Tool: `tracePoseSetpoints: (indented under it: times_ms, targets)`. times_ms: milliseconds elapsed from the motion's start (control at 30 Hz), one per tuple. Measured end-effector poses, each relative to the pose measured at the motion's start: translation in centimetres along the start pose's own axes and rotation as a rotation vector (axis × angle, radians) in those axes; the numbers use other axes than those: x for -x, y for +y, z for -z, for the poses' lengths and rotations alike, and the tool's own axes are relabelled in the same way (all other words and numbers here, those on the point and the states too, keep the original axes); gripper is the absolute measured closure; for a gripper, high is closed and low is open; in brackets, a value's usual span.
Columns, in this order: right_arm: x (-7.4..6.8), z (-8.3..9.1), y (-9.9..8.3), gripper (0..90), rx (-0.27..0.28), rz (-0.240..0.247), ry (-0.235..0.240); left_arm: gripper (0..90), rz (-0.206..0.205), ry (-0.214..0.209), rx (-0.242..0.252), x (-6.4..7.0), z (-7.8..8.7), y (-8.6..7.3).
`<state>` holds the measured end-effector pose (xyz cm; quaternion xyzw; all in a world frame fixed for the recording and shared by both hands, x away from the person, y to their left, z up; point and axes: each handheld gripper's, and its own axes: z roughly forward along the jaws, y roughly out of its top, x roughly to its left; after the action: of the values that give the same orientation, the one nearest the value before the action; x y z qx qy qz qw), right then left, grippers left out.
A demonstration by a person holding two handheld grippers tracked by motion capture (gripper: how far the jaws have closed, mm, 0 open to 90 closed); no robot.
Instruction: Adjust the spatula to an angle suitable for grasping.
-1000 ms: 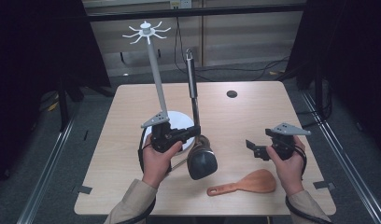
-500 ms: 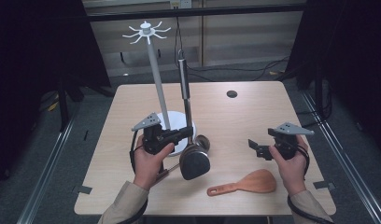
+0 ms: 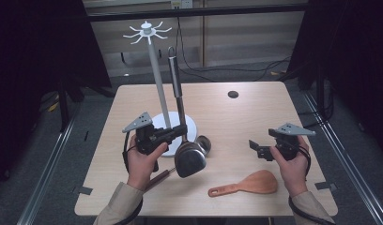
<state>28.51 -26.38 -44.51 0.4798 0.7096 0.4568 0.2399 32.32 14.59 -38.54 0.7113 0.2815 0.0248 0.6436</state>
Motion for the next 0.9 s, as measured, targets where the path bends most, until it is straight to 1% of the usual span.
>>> tracePoseSetpoints:
  times_ms: [33, 133, 233, 300, 333, 367, 400, 467, 500, 633, 667, 700, 767, 800, 900]
  targets:
    - [0.0, 0.0, 0.0, 7.3, -0.001, -0.001, 0.001, 88.3, -0.005, -0.005, -0.003, -0.1, 0.1, 0.0]
    - [0.0, 0.0, 0.0, 7.3, 0.004, -0.003, 0.002, 88.3, -0.015, 0.002, 0.002, 0.0, 0.4, 0.2]
    - [0.0, 0.1, 0.1, 7.4, 0.006, -0.001, -0.001, 88.3, -0.008, 0.011, 0.014, 0.1, 0.7, 0.6]
    - [0.0, 0.1, 0.1, 7.4, 0.004, -0.002, 0.001, 88.3, -0.013, 0.008, 0.021, 0.0, 0.9, 0.7]
    - [0.0, 0.0, 0.0, 7.5, 0.003, 0.0, -0.001, 88.3, -0.01, 0.013, 0.03, 0.0, 1.2, 0.8]
    - [0.0, 0.0, 0.0, 7.4, 0.001, -0.007, 0.003, 88.3, -0.019, 0.01, 0.032, -0.1, 1.3, 0.8]
    - [0.0, 0.0, 0.0, 7.4, 0.001, -0.007, 0.003, 88.3, -0.019, 0.01, 0.032, -0.1, 1.3, 0.8]
    - [-0.1, 0.0, 0.1, 7.5, 0.0, -0.006, 0.001, 88.3, -0.024, 0.018, 0.031, 0.2, 1.6, 0.9]
    - [-0.1, 0.0, 0.1, 7.5, 0.0, -0.001, 0.0, 88.3, -0.041, 0.016, 0.023, 0.2, 1.8, 1.0]
    - [-0.2, 0.0, 0.1, 7.5, 0.0, 0.003, 0.0, 88.3, -0.049, 0.02, 0.028, 0.3, 2.1, 1.2]
    - [-0.2, 0.0, 0.1, 7.5, -0.001, 0.001, 0.004, 88.3, -0.039, 0.023, 0.042, 0.2, 2.2, 1.3]
    - [-0.2, 0.0, 0.1, 7.5, -0.001, 0.001, 0.004, 88.3, -0.039, 0.023, 0.042, 0.2, 2.2, 1.3]
    - [-0.2, 0.0, 0.2, 7.5, 0.0, 0.002, 0.004, 88.3, -0.031, 0.027, 0.058, 0.2, 2.4, 1.4]
    - [-0.2, 0.0, 0.2, 7.5, 0.0, -0.001, 0.004, 88.3, -0.043, 0.03, 0.055, 0.1, 2.7, 1.5]
    - [-0.2, 0.0, 0.2, 7.5, 0.001, -0.002, 0.005, 88.3, -0.045, 0.032, 0.057, 0.0, 3.0, 1.5]
